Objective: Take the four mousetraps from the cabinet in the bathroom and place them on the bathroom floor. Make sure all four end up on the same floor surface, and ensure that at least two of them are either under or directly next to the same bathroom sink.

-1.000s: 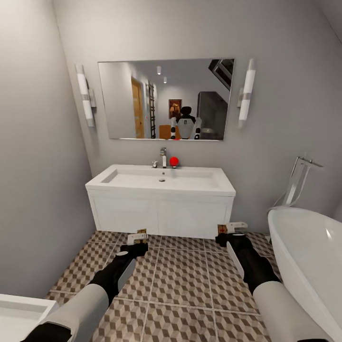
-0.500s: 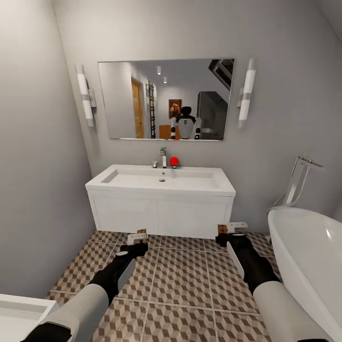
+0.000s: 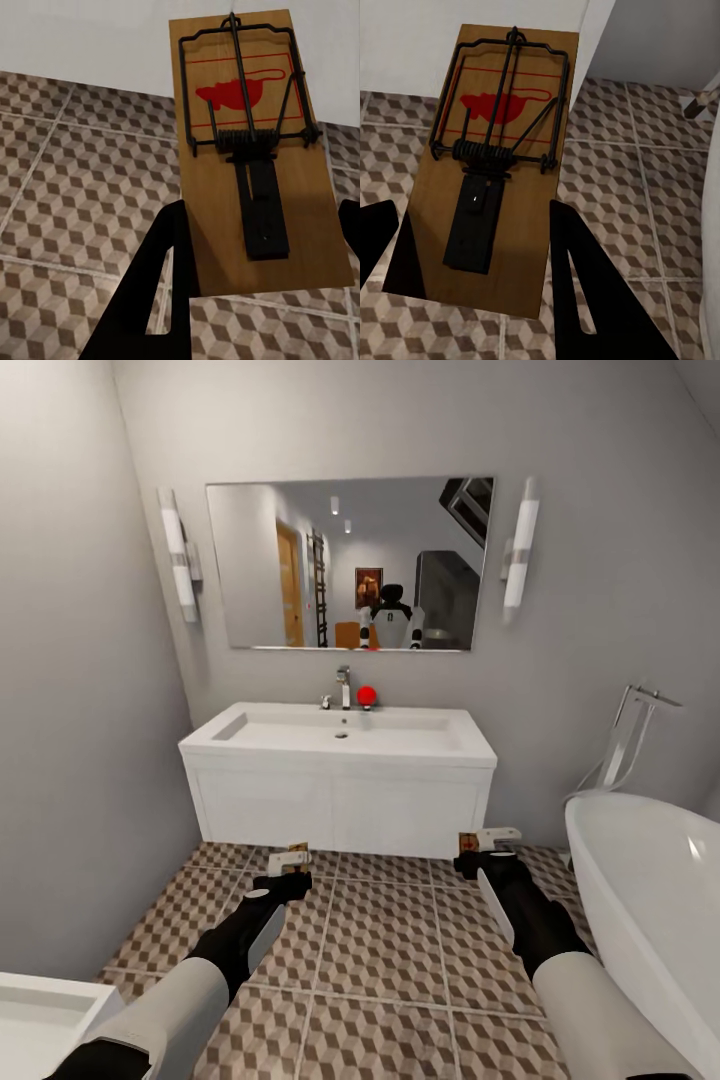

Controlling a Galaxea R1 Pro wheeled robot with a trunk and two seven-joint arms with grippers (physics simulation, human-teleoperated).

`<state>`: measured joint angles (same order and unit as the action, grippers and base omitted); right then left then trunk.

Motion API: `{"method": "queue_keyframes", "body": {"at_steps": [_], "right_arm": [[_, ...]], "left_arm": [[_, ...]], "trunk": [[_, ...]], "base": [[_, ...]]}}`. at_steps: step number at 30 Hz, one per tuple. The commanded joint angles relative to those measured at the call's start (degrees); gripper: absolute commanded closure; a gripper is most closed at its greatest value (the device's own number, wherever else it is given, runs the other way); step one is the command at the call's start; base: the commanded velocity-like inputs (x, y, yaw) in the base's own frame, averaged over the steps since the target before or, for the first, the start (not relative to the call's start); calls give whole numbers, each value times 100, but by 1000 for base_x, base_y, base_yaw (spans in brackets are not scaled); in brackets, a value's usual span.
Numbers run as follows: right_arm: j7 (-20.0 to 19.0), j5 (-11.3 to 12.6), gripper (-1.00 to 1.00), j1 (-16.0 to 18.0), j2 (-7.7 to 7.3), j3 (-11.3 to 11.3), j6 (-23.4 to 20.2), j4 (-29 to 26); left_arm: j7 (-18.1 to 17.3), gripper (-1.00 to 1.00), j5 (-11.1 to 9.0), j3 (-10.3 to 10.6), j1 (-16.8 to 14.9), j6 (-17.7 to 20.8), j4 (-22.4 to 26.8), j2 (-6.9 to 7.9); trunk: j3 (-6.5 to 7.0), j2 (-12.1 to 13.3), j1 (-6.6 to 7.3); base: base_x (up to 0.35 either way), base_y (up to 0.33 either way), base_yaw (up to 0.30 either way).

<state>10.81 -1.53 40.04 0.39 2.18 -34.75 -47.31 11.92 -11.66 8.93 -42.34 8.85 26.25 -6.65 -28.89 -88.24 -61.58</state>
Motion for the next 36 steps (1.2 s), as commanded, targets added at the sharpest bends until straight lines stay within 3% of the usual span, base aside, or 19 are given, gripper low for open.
{"method": "queue_keyframes", "body": {"at_steps": [1,13,21,30,36], "right_arm": [[8,3,100,4,2,11,-27,-7],[19,9,100,4,4,11,-13,62],[25,-30,100,4,8,21,70,511],[18,17,100,4,30,-3,723,1392],[-19,17,100,4,40,-1,777,1451]], "left_arm": [[47,100,-50,48,-3,29,12,6],[47,100,-52,47,-3,29,12,13],[55,100,-47,44,-3,29,1,17],[190,100,-39,37,-3,26,-21,31],[309,100,-38,39,-3,-4,-29,46]], "trunk": [[-25,-45,-22],[-240,-526,-286],[-384,-847,-462],[-545,-1208,-659],[-653,-1449,-791]], "base": [[0,0,0],[0,0,0],[0,0,0],[0,0,0],[0,0,0]]}}
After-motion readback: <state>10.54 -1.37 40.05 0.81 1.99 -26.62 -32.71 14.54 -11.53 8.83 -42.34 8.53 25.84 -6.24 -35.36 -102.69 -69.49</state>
